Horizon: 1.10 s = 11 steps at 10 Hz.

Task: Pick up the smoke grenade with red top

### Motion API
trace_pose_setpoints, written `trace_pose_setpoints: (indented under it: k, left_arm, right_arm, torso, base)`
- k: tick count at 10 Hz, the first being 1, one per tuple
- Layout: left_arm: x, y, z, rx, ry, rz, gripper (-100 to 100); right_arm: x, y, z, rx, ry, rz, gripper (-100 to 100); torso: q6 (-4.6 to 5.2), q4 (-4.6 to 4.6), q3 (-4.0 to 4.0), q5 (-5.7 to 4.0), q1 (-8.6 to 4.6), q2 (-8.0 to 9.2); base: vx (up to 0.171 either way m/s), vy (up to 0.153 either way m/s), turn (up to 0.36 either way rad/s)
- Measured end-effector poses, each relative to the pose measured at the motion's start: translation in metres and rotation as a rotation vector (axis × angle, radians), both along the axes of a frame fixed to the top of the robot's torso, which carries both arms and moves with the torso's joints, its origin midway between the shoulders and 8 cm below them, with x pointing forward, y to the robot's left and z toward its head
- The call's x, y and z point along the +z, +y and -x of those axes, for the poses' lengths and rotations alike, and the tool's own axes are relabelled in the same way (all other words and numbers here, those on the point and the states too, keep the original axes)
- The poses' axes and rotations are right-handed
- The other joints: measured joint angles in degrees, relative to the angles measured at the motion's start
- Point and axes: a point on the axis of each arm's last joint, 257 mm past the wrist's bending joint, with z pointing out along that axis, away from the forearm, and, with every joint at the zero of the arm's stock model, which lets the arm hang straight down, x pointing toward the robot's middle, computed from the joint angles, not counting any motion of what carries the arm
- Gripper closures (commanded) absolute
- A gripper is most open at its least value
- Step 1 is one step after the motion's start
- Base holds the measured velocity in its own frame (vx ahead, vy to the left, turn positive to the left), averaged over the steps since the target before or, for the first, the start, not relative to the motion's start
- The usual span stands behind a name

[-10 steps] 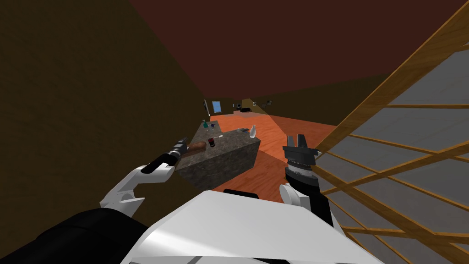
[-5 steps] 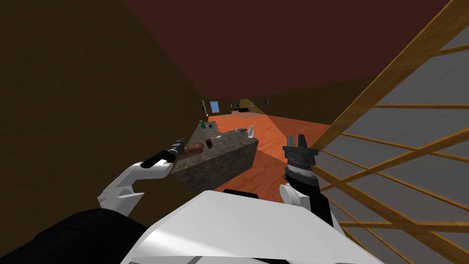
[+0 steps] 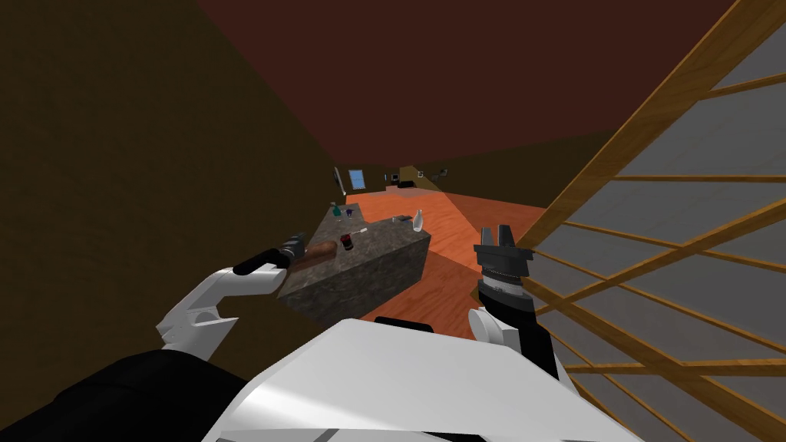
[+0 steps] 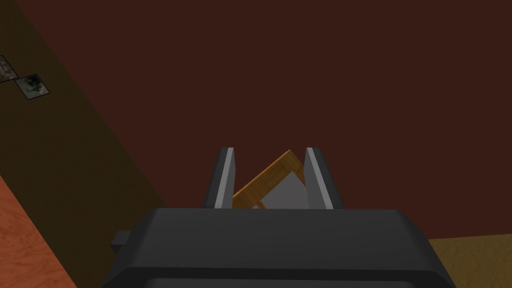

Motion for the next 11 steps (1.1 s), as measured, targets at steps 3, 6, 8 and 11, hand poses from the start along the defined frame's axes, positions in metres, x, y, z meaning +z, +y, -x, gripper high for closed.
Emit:
trace_pose_setpoints:
  k: [3,6,8,11]
  left_arm:
    - [-0.005,0.012,0.006,0.045,0.043,0.026,-100]
    - [-0.011,0.023,0.012,0.087,0.084,0.053,-100]
    - [-0.018,0.028,0.018,0.113,0.117,0.072,-100]
    - [-0.022,0.037,0.024,0.153,0.16,0.102,-100]
  right_arm:
    - [0.0,0.0,0.0,0.0,0.0,0.0,0]
    - [0.0,0.0,0.0,0.0,0.0,0.0,0]
    - [0.0,0.0,0.0,0.0,0.0,0.0,0]
    - [0.0,0.0,0.0,0.0,0.0,0.0,0]
  torso:
    - [0.0,-0.01,-0.02,0.0,-0.02,-0.03]
    - [0.0,-0.01,-0.02,0.0,0.0,-0.03]
    - [-0.05,0.0,0.01,0.01,0.03,0.02]
    - [-0.05,0.0,0.01,0.01,0.03,0.02]
  base:
    - [0.034,-0.011,-0.068]
    - [0.034,-0.005,-0.062]
    - [0.031,-0.001,-0.061]
    - [0.035,0.0,-0.076]
